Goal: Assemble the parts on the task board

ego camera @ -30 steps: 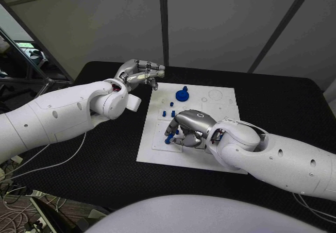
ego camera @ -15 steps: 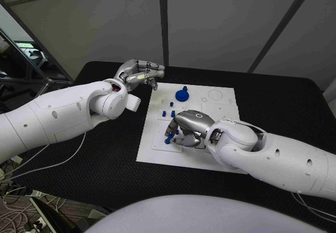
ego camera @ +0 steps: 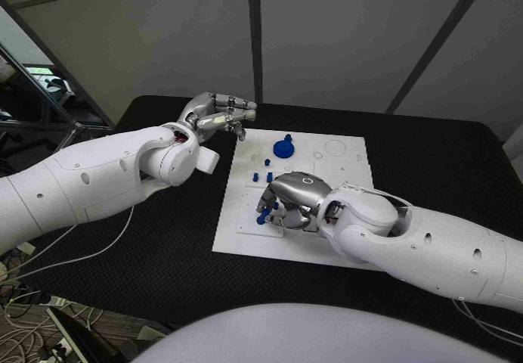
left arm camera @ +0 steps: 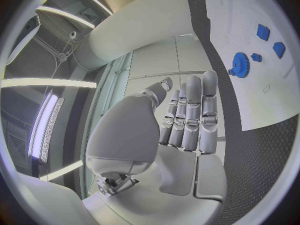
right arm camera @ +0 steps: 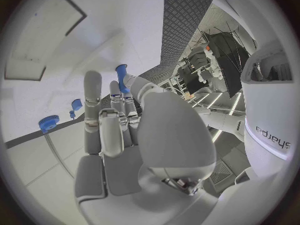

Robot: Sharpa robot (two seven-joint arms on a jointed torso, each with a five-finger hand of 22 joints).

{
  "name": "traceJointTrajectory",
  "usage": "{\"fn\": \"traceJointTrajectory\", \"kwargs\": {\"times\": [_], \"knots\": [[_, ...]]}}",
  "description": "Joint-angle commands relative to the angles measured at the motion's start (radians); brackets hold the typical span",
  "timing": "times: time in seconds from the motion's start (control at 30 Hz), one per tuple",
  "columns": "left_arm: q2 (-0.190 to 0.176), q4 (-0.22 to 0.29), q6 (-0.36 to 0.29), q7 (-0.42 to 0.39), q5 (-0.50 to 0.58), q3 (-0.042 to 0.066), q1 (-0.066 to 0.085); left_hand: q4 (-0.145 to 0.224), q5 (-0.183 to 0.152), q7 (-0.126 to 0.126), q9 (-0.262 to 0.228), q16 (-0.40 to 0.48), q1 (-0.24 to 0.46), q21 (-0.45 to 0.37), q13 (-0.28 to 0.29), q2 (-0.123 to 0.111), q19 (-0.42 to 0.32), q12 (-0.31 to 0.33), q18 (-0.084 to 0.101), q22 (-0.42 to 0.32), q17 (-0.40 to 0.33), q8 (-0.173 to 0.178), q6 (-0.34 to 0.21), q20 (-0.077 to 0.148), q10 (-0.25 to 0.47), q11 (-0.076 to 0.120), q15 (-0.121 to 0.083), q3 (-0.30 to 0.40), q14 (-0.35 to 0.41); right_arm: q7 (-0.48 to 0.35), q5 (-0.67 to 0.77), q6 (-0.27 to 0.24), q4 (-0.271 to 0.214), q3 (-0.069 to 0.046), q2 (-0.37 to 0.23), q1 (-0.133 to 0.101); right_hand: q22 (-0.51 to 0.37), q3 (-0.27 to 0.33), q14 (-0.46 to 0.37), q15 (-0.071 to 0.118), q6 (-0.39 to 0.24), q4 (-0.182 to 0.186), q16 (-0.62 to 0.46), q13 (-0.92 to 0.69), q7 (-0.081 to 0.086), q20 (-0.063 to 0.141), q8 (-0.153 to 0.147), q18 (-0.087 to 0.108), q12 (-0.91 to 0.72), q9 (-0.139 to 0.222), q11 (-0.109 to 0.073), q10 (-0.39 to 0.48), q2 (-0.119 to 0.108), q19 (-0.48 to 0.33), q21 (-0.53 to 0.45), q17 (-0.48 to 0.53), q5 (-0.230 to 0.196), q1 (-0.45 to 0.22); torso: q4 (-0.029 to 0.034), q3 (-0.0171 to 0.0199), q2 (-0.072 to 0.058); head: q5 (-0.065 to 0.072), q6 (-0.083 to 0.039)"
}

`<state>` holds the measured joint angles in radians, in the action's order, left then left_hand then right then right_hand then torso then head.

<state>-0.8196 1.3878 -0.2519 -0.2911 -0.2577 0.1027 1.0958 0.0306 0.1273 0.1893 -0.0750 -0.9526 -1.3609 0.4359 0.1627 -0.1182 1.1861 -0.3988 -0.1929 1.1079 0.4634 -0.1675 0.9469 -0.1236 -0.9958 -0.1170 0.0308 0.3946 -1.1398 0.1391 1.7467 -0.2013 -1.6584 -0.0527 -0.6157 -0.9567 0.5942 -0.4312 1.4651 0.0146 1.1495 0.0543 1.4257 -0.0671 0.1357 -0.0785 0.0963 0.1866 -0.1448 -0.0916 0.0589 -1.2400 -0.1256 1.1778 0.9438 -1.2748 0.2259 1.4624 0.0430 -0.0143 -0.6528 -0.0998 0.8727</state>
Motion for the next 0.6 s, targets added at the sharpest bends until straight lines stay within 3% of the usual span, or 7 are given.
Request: {"fn": "traceJointTrajectory", "kwargs": {"times": [0.03, 0.27, 0.4, 0.6], "knots": [[0.000, 0.001, 0.011, -0.002, 0.003, 0.001, 0.002, -0.001, 0.004, 0.001, 0.000, -0.001, -0.001, -0.006, 0.002, 0.012, 0.002, -0.009, 0.011, -0.002, -0.002, -0.006, -0.005, -0.004, 0.007, 0.001, 0.003, -0.008, 0.007, 0.013, 0.019, 0.028, 0.002, 0.011, 0.000, 0.000, -0.002, -0.006, 0.052, 0.006, 0.006, -0.001, 0.000, -0.001, -0.001, -0.001, 0.006, -0.014, 0.003, -0.001, 0.003, -0.006, 0.004, 0.002, 0.003, 0.003, 0.006, -0.005, 0.0001, 0.0002, 0.001, 0.000, 0.000], [0.000, 0.001, 0.012, -0.002, 0.003, 0.001, 0.002, -0.001, 0.004, 0.001, 0.000, -0.002, 0.000, -0.007, 0.002, 0.012, 0.002, -0.009, 0.011, -0.002, -0.002, -0.006, -0.005, -0.004, 0.007, 0.001, 0.003, -0.008, 0.007, 0.004, 0.017, 0.031, 0.000, 0.024, 0.003, 0.000, -0.011, -0.003, 0.051, 0.004, -0.003, 0.000, -0.002, 0.001, 0.002, -0.002, 0.000, -0.013, 0.013, 0.001, 0.006, 0.000, -0.005, -0.005, -0.002, 0.007, 0.006, -0.019, 0.0001, 0.0001, 0.000, 0.000, 0.000], [0.000, 0.000, 0.013, 0.000, 0.003, 0.001, 0.002, -0.001, 0.004, 0.001, 0.000, -0.002, 0.000, -0.007, 0.002, 0.012, 0.002, -0.009, 0.011, -0.002, -0.002, -0.006, -0.005, -0.004, 0.007, 0.001, 0.003, -0.008, 0.007, -0.006, 0.014, 0.019, 0.002, 0.026, 0.003, 0.000, -0.028, 0.002, 0.050, -0.014, -0.065, 0.010, -0.003, 0.006, 0.016, -0.014, -0.032, -0.012, 0.058, 0.016, 0.027, 0.072, -0.031, -0.017, -0.014, 0.008, 0.013, -0.053, -0.0002, -0.0001, 0.000, 0.000, 0.000], [0.000, -0.001, 0.014, 0.000, 0.003, 0.001, 0.002, -0.001, 0.004, 0.001, 0.000, -0.002, 0.000, -0.007, 0.002, 0.012, 0.002, -0.009, 0.011, -0.002, -0.002, -0.006, -0.005, -0.004, 0.007, 0.001, 0.003, -0.008, 0.007, -0.017, 0.011, -0.014, 0.001, 0.027, 0.001, 0.000, -0.059, 0.023, 0.048, -0.023, -0.165, 0.012, -0.003, 0.003, 0.008, -0.026, -0.035, -0.005, 0.072, 0.027, 0.038, 0.144, -0.056, -0.031, -0.036, 0.010, 0.009, -0.076, 0.0005, -0.0002, 0.000, -0.001, 0.000]]}}
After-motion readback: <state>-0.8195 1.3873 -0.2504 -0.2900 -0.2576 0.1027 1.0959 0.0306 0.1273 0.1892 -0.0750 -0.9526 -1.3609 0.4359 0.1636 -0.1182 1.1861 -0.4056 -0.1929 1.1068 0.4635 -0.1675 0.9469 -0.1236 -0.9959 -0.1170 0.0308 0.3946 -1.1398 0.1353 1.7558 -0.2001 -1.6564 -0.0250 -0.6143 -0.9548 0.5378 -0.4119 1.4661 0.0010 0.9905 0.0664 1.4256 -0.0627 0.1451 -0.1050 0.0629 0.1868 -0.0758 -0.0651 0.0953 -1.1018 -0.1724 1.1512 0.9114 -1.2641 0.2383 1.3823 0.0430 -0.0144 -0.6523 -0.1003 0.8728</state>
